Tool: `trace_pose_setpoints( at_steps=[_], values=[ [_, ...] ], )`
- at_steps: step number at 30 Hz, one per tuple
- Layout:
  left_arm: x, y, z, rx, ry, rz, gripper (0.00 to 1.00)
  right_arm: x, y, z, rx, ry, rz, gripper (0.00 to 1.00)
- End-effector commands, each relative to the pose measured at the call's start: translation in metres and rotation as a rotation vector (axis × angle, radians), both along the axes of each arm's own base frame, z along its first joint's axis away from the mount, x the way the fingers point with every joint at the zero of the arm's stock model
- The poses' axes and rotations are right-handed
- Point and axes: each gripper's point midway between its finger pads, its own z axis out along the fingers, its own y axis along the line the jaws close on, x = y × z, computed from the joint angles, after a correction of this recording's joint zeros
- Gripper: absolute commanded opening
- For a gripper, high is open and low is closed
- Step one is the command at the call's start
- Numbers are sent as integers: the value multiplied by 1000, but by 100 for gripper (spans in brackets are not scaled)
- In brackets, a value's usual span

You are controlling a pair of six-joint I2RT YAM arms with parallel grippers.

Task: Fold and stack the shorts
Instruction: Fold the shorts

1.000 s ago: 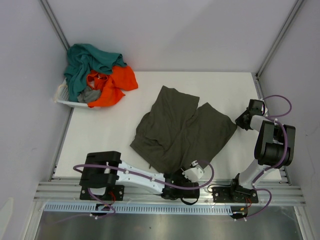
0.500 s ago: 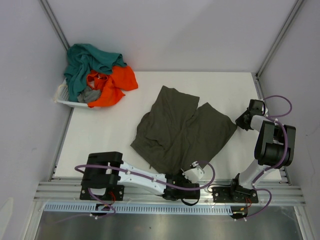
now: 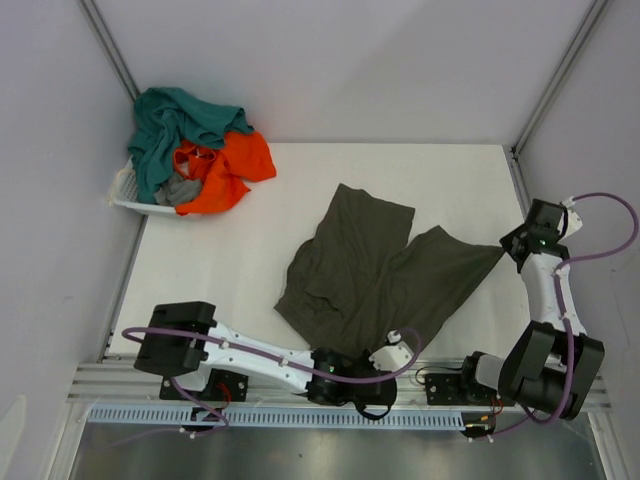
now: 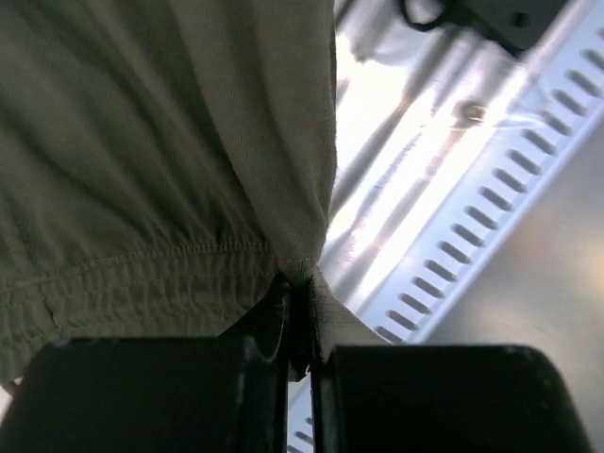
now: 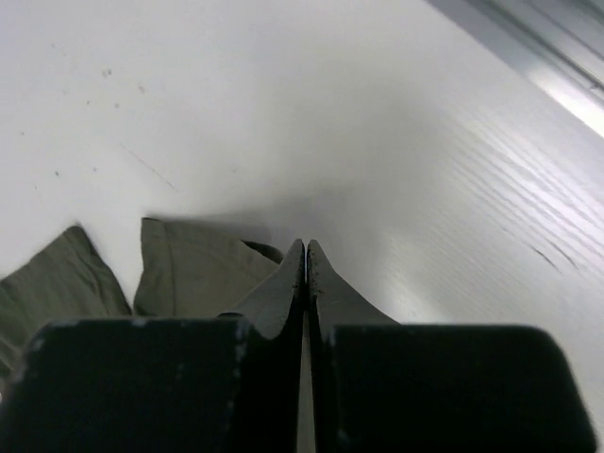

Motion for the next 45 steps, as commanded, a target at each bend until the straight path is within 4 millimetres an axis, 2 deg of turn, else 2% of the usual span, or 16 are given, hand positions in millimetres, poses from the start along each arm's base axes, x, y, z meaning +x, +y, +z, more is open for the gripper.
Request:
trace_pose_setpoints(
  at_steps=[1,7,11,14,15,16,18,19,24,25,27,28,31,34,35,45],
  values=[
    [-33,-29,33,-128,93,-111,0,-22,-18,29,-36,-6,-69,0],
    [-52,-36,63,-246,195,-182,1,-24,-17,61,-47,-29,-42,0],
    [-47,-21,89,-336,238,-200,0,-13,-12,94,-42,-102,-11,0],
    [-25,1,102,-404,288,-175,0,-1,-4,110,-30,-135,24,0],
    [-7,11,98,-410,290,-128,1,5,3,109,-33,-122,42,0],
    [-2,21,95,-414,303,-116,1,8,7,112,-33,-124,49,0],
    [16,36,116,-482,295,-73,1,21,16,121,-43,-141,70,0],
    [19,46,111,-481,302,-60,0,28,30,124,-42,-147,105,0],
    [51,86,130,-550,273,64,1,62,65,151,-49,-187,170,0],
    [55,90,130,-559,275,79,1,72,80,145,-46,-167,206,0],
    [63,101,123,-558,285,124,1,85,90,154,-58,-182,216,0],
    [67,104,121,-560,288,141,0,94,95,146,-57,-164,224,0],
    [75,112,109,-567,314,194,1,114,129,143,-63,-164,291,0],
    [80,119,93,-577,341,239,1,131,141,144,-71,-174,311,0],
    [83,123,88,-574,342,260,1,141,149,133,-72,-151,329,0],
    [108,154,69,-578,303,406,2,190,187,115,-104,-139,369,0]
  ],
)
